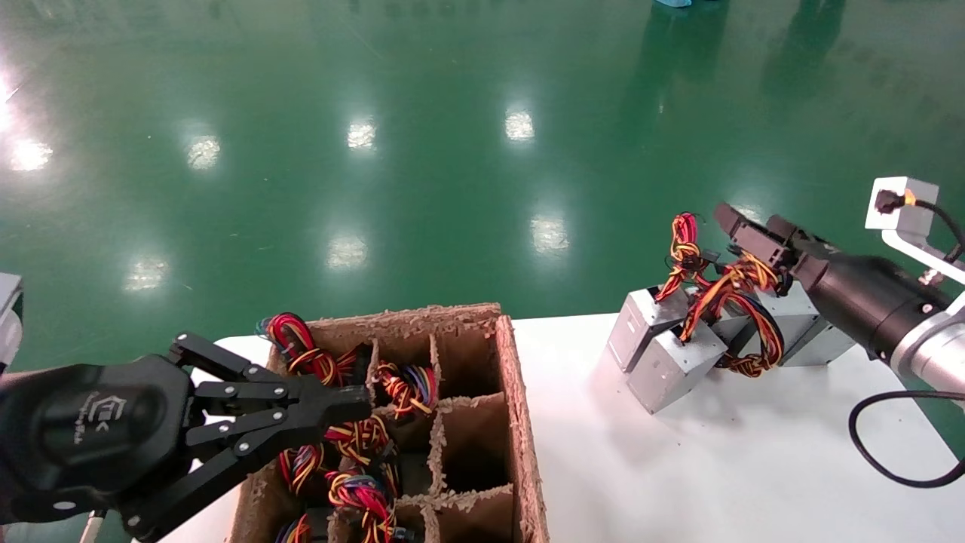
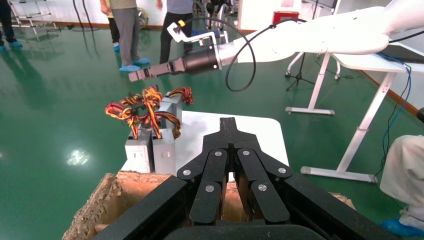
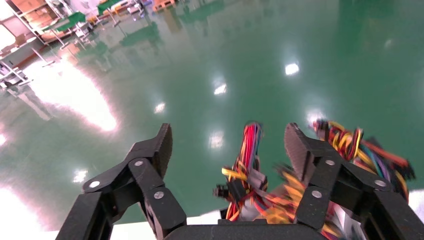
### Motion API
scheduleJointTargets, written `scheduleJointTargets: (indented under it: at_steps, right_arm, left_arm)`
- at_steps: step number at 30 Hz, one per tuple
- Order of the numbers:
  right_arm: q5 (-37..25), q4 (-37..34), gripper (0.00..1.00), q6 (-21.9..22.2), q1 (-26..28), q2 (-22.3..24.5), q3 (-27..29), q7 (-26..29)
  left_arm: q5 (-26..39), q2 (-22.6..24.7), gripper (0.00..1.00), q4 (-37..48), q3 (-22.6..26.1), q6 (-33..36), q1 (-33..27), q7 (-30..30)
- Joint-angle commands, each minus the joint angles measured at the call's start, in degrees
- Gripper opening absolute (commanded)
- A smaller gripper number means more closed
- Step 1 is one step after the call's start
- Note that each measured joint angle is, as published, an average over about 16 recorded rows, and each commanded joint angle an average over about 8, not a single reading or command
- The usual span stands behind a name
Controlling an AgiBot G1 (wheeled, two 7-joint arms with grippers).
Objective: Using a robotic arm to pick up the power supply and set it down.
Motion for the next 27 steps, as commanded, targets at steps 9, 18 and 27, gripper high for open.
scheduleJointTargets:
  at_steps: [9, 18, 27]
  right_arm:
    - [1.1, 2.2, 1.0, -2.1, -0.9, -0.5, 4.7, -4.4]
    - [5.0, 5.0, 1.0, -11.3, -1.6, -2.0, 12.0, -12.7]
    - [6.3, 5.5, 1.0, -19.1, -1.0, -1.4, 12.8, -15.6]
  left_arm:
    - [0.0, 0.0, 0.0, 0.0, 0.0, 0.0, 0.0, 0.0]
    - [0.0, 0.0, 0.0, 0.0, 0.0, 0.0, 0.0, 0.0]
    - [0.0, 0.0, 0.0, 0.0, 0.0, 0.0, 0.0, 0.0]
